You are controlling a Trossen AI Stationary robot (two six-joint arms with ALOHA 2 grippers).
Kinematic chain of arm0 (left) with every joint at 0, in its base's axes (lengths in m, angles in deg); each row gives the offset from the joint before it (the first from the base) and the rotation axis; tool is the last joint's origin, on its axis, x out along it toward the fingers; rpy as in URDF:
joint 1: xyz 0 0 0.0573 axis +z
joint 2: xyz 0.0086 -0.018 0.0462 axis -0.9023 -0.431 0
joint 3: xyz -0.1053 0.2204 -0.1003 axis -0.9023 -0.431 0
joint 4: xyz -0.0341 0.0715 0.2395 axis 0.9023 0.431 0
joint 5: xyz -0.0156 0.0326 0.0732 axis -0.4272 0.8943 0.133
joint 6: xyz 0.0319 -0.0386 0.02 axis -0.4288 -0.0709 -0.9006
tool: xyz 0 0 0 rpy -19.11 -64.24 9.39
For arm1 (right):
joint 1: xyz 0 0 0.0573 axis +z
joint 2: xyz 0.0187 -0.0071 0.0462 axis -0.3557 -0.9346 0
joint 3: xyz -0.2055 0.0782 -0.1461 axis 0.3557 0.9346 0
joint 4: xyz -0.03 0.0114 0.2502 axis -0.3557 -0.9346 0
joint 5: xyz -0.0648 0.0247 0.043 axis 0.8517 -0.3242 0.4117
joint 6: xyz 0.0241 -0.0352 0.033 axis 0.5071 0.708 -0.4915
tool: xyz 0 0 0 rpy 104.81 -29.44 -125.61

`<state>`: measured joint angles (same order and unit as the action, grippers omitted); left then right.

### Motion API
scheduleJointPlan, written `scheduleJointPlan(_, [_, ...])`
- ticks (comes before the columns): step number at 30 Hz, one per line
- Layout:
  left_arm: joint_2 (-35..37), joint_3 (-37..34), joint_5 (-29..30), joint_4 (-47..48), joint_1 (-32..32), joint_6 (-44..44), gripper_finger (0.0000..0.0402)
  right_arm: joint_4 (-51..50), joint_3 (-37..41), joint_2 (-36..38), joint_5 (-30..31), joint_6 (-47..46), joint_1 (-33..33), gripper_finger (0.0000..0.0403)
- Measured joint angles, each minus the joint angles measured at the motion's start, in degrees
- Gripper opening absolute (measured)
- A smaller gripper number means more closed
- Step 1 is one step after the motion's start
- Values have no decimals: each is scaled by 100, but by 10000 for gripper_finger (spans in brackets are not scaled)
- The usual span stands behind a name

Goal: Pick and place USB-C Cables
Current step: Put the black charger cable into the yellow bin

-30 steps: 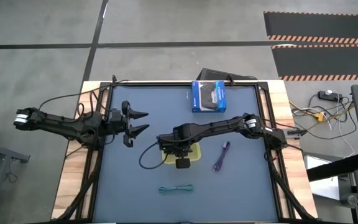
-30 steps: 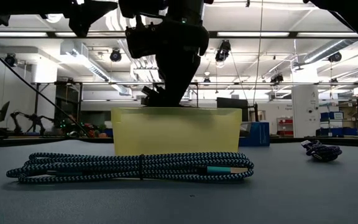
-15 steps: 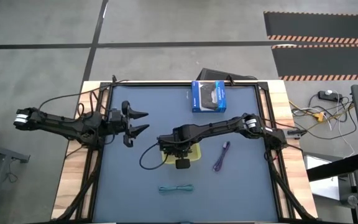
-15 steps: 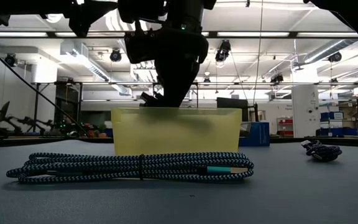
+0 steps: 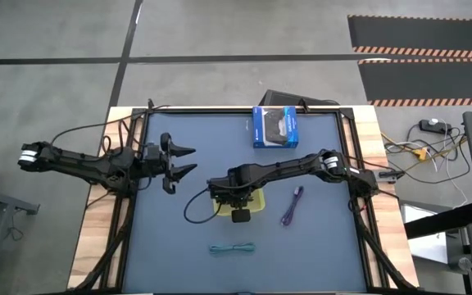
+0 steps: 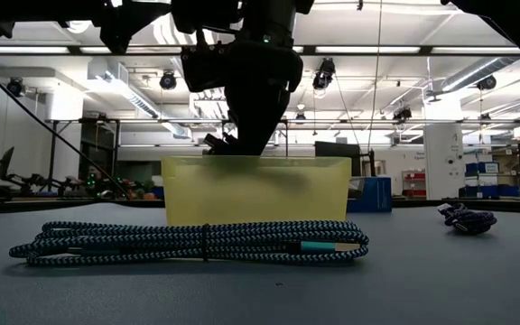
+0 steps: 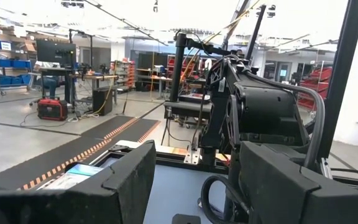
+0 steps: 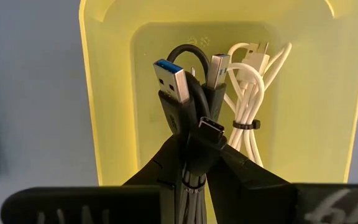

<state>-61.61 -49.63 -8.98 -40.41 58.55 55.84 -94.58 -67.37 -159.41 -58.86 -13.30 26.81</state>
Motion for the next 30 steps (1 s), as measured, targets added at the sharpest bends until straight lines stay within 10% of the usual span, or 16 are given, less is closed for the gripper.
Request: scheduleJointPlan(30, [0, -9, -1, 6, 0, -1, 219, 317, 396, 0, -2, -3, 0, 43])
